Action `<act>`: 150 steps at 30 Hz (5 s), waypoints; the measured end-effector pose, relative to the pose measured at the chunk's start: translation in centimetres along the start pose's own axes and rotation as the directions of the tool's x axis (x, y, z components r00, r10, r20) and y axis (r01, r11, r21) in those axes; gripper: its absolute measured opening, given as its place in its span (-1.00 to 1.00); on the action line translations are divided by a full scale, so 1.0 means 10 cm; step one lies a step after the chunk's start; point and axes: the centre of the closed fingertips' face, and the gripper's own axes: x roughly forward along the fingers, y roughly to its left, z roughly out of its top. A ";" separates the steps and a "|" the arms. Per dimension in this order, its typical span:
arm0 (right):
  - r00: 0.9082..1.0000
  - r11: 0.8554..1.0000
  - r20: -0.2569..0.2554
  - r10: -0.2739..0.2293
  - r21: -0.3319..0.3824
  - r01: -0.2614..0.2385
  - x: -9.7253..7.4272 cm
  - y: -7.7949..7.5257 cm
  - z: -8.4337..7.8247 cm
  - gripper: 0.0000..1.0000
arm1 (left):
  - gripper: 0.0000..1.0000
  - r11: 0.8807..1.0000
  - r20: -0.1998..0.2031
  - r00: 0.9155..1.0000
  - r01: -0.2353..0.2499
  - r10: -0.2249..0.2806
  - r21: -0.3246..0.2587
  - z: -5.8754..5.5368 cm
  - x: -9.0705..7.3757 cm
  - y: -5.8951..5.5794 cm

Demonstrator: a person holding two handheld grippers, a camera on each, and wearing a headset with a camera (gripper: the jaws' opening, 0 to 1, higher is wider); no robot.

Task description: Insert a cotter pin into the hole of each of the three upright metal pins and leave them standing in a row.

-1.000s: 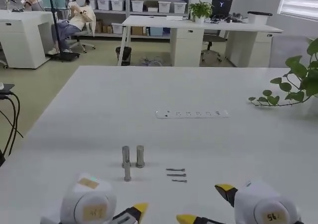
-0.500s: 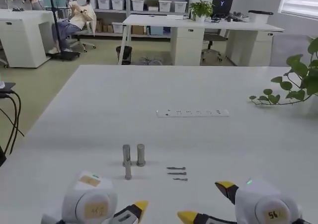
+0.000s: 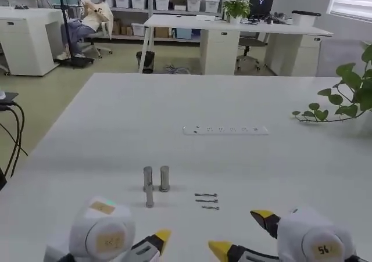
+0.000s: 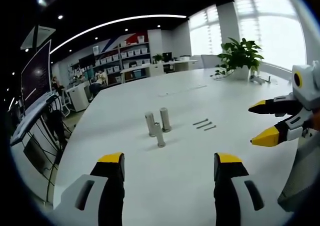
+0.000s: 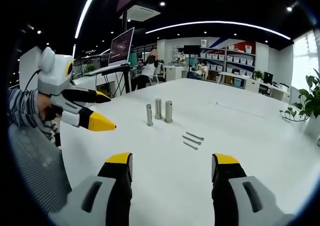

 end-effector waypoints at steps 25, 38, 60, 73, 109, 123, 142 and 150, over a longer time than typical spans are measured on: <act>0.991 0.991 0.053 0.125 0.045 -0.127 0.44 0.07 0.43 -0.35 | 0.42 0.999 0.049 0.998 0.033 -0.032 -0.005 0.15 -0.04 -0.04; 0.959 0.958 0.000 0.285 0.032 -0.284 1.02 0.35 0.55 -0.52 | 0.47 0.999 0.049 0.998 0.047 -0.045 -0.024 0.15 -0.04 -0.07; 0.934 0.937 -0.076 0.349 0.021 -0.349 1.80 0.64 0.46 -0.66 | 0.45 0.998 0.018 0.999 0.039 -0.038 -0.047 0.07 -0.02 -0.03; 0.928 0.932 -0.082 0.363 0.006 -0.363 1.93 0.70 0.42 -0.87 | 0.45 0.999 0.012 0.999 0.038 -0.038 -0.039 0.07 -0.02 -0.03; 0.876 0.858 -0.207 0.436 -0.197 -0.473 1.12 0.63 0.08 -0.91 | 0.49 0.993 0.031 0.993 0.115 -0.116 0.028 0.14 -0.02 -0.22; 0.884 0.844 -0.208 0.419 -0.270 -0.463 1.08 0.58 0.03 -0.89 | 0.49 0.990 0.018 0.990 0.138 -0.138 0.039 0.11 -0.01 -0.27; 0.901 0.875 -0.261 0.347 -0.256 -0.411 0.91 0.27 -0.16 -0.57 | 0.48 0.991 0.012 0.991 0.129 -0.130 0.040 0.10 0.00 -0.25; 0.915 0.923 -0.325 0.241 -0.216 -0.319 0.87 -0.19 -0.21 -0.66 | 0.48 0.989 0.026 0.989 0.145 -0.145 0.027 0.13 -0.01 -0.29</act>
